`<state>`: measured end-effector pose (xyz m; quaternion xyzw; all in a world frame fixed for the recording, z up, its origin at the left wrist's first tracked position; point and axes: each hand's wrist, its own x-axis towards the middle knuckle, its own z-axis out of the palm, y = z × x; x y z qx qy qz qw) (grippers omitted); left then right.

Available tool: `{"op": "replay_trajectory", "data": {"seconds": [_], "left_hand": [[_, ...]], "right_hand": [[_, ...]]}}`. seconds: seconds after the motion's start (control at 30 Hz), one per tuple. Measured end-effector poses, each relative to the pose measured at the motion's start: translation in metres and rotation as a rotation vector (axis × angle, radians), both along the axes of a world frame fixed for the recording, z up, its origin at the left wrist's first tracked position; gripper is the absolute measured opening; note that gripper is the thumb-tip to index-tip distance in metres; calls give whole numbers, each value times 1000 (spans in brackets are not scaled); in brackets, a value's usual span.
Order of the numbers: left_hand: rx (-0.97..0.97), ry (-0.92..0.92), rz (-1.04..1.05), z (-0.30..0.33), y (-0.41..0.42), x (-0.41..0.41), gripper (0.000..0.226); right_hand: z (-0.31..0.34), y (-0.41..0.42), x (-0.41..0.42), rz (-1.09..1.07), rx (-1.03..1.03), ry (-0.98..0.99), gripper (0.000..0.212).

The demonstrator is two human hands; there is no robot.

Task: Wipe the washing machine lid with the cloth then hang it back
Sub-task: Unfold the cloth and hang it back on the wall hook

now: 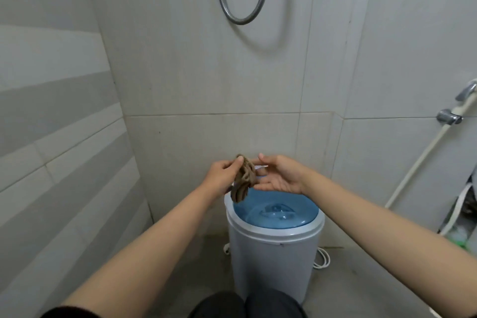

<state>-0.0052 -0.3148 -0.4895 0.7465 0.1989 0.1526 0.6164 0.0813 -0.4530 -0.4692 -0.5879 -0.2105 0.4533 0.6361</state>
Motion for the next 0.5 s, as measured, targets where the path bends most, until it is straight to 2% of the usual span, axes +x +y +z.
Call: {"op": "replay_trajectory", "data": {"seconds": [0.07,0.13,0.23,0.33,0.43,0.5], "left_hand": [[-33,-13,-51,9,10,-8,34],[-86,-23,-169,19,22,-15,26],[-93,-4,-276,33,38,-17,34],[31,20,-199,44,51,-6,40],[150,20,-74,49,67,12,32],[122,1,-38,49,79,25,17]], "right_hand": [[1,7,-1,15,-24,-142,28],[0,17,1,-29,-35,-285,24],[-1,33,6,-124,21,-326,23],[-1,51,13,-208,39,-363,11],[-3,71,29,-238,75,-283,14],[-4,86,45,-233,75,-154,22]]}}
